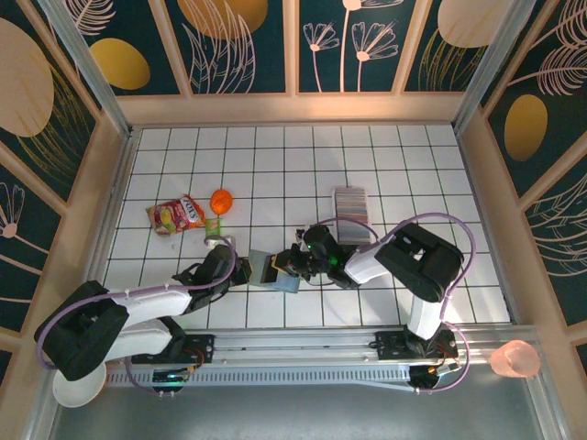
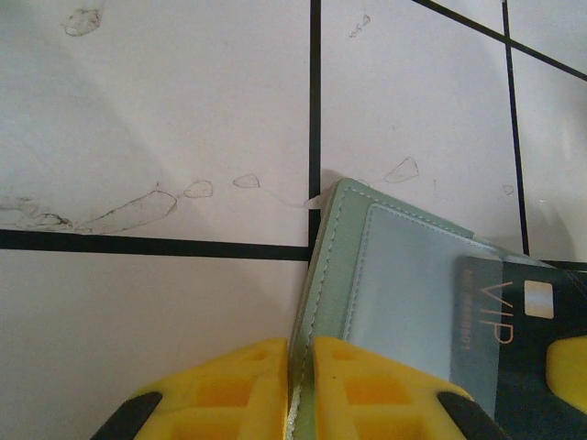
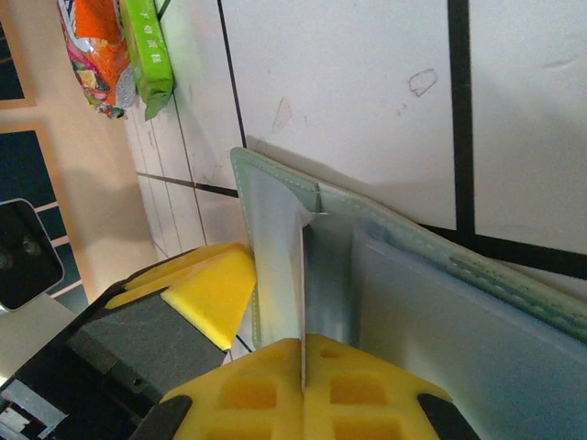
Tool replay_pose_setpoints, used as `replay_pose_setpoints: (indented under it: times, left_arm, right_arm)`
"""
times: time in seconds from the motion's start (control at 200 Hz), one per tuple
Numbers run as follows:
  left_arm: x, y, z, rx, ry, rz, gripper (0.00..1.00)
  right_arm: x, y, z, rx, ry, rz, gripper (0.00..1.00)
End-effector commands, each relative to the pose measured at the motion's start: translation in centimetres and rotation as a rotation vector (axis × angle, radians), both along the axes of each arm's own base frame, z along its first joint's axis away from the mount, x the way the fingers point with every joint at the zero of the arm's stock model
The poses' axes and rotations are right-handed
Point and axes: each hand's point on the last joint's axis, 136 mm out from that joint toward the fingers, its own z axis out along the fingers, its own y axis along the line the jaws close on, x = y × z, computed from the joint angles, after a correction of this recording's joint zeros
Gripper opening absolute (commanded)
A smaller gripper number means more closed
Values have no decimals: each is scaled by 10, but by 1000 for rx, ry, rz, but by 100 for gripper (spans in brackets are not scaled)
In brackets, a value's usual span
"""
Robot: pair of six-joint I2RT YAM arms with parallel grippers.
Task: Put the credit cards into the card holder
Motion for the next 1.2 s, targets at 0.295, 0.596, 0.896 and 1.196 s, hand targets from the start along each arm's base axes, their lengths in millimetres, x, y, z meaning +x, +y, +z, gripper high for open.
replay_pose_setpoints:
  times: [0.295,0.596,0.896,1.196]
  left_arm:
    - [-23,0,-24,4,109,-48,14]
    - [-24,3,-23,-4,101,-38,15]
    - [-25,4,-21,-11,95,-35,14]
    - [-24,2,-20,-24,93,-34,14]
  right_arm:
    - [5,19,-3,-49,-41,-24,0]
    - [10,11,-11,-226,-73,-13,36]
    - [15,-6,-8,-415,-144,38,43]
    - [18,-17,5,-484,-184,49,55]
